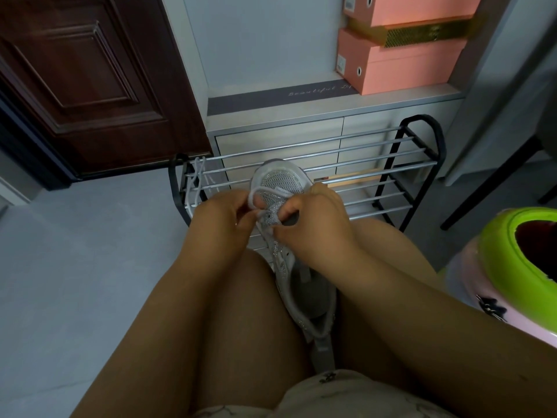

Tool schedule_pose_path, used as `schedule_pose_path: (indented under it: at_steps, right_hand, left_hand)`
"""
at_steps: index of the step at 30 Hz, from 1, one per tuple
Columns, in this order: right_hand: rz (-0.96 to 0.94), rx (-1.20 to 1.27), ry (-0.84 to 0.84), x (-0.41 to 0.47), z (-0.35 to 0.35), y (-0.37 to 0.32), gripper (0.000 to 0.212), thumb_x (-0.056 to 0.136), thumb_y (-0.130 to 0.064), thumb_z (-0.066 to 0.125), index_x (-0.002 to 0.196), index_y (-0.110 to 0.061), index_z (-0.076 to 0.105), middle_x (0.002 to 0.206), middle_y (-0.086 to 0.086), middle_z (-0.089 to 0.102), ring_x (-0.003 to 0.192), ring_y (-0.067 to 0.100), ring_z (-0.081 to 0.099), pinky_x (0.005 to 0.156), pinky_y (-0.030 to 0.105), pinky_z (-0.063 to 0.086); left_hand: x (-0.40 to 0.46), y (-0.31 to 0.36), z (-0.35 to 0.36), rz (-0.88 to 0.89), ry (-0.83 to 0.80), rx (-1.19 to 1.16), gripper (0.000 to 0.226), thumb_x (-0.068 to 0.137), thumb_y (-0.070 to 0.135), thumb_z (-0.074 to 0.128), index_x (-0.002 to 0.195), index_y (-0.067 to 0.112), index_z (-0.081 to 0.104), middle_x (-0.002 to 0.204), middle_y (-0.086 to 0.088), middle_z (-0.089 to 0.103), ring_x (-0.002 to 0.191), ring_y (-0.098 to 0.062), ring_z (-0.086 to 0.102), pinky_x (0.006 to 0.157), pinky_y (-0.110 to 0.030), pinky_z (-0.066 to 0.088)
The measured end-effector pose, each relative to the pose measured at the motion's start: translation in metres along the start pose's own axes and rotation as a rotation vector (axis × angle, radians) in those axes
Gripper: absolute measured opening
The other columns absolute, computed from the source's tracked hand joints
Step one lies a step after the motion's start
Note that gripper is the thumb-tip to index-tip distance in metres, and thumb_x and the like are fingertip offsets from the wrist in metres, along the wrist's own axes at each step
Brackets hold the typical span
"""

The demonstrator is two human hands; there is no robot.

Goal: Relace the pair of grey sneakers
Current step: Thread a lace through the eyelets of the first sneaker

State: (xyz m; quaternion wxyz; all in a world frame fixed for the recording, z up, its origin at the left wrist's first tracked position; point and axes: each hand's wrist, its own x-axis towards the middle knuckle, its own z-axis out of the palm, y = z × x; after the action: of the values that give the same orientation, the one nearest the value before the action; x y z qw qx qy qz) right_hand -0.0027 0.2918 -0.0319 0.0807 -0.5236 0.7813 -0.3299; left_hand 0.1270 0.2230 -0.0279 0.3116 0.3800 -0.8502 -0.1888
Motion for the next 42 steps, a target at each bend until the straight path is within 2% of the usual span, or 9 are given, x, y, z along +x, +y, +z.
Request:
schedule_pose_path:
  at_steps: [7,14,19,24,27,30,35,38,42]
  right_hand:
    - [-0.034,0.066,0.018,0.001,0.001,0.004,0.018,0.066,-0.035,0.080,0.082,-0.028,0.074,0.088,-0.008,0.037,0.099,0.011,0.047,0.073,0.017,0.034]
    - [-0.113,0.169,0.055,0.001,-0.002,0.003,0.012,0.067,-0.026,0.078,0.077,-0.020,0.077,0.067,-0.015,0.038,0.070,0.001,0.042,0.060,0.008,0.034]
    - [-0.054,0.374,-0.046,0.003,-0.005,0.005,0.033,0.060,-0.024,0.050,0.068,-0.002,0.073,0.068,0.000,0.050,0.073,0.006,0.050,0.066,0.029,0.042]
    - [0.251,0.573,-0.159,0.018,-0.007,0.006,0.029,0.048,-0.029,0.072,0.059,-0.003,0.064,0.056,0.000,0.054,0.047,0.002,0.055,0.046,0.017,0.044]
    - [0.305,0.675,-0.246,0.026,-0.004,0.009,0.047,0.043,-0.028,0.073,0.078,0.003,0.070,0.081,0.024,0.066,0.073,0.029,0.068,0.069,0.040,0.058]
    - [0.237,0.621,-0.253,0.024,-0.002,0.006,0.034,0.051,-0.022,0.070,0.076,0.000,0.071,0.082,0.024,0.067,0.078,0.038,0.066,0.072,0.052,0.055]
    - [0.162,0.588,-0.203,0.015,-0.005,0.006,0.030,0.046,-0.043,0.056,0.055,-0.016,0.066,0.068,0.002,0.061,0.070,0.017,0.059,0.071,0.039,0.050]
    - [0.070,0.507,-0.129,0.010,-0.006,0.007,0.048,0.055,-0.045,0.053,0.064,0.000,0.068,0.080,0.021,0.064,0.081,0.032,0.061,0.076,0.046,0.049]
    - [-0.162,0.161,-0.040,0.005,-0.008,0.012,0.015,0.078,-0.022,0.067,0.071,-0.011,0.075,0.066,-0.001,0.048,0.072,0.016,0.053,0.069,0.028,0.040]
  left_hand:
    - [0.001,-0.002,0.000,0.030,-0.048,0.149,0.010,0.089,0.015,0.061,0.093,0.008,0.068,0.087,-0.001,0.057,0.076,-0.012,0.048,0.059,-0.019,0.027]
    - [0.002,0.000,0.006,-0.026,-0.068,0.138,0.011,0.088,0.016,0.062,0.095,0.010,0.069,0.090,-0.002,0.056,0.077,-0.011,0.049,0.064,-0.016,0.029]
    - [-0.002,0.001,0.008,-0.222,-0.042,-0.179,0.012,0.087,0.018,0.066,0.079,0.027,0.067,0.071,0.018,0.060,0.059,0.006,0.057,0.056,-0.003,0.042]
    - [-0.006,0.012,0.005,-0.253,-0.096,-0.263,0.020,0.087,0.015,0.063,0.080,0.034,0.065,0.071,0.016,0.066,0.064,0.007,0.061,0.059,-0.007,0.047]
    - [-0.008,0.017,0.000,-0.241,-0.185,-0.332,0.009,0.078,0.024,0.065,0.073,0.032,0.067,0.070,0.015,0.069,0.065,0.004,0.063,0.055,-0.008,0.047]
    - [-0.009,0.021,0.003,-0.240,-0.195,-0.211,0.009,0.073,0.030,0.073,0.073,0.023,0.068,0.066,0.005,0.068,0.060,-0.001,0.062,0.054,-0.017,0.049]
    - [-0.002,0.023,0.006,-0.272,-0.130,0.002,0.009,0.075,0.021,0.069,0.070,0.014,0.066,0.060,0.002,0.060,0.057,-0.010,0.055,0.054,-0.023,0.043]
    - [0.000,0.021,0.007,-0.286,-0.138,0.021,0.011,0.075,0.013,0.064,0.067,0.007,0.061,0.059,-0.003,0.056,0.055,-0.016,0.051,0.053,-0.026,0.040]
    - [0.001,0.020,0.009,-0.286,-0.176,-0.005,0.013,0.081,0.014,0.061,0.075,0.002,0.062,0.068,-0.011,0.061,0.062,-0.023,0.058,0.059,-0.035,0.048]
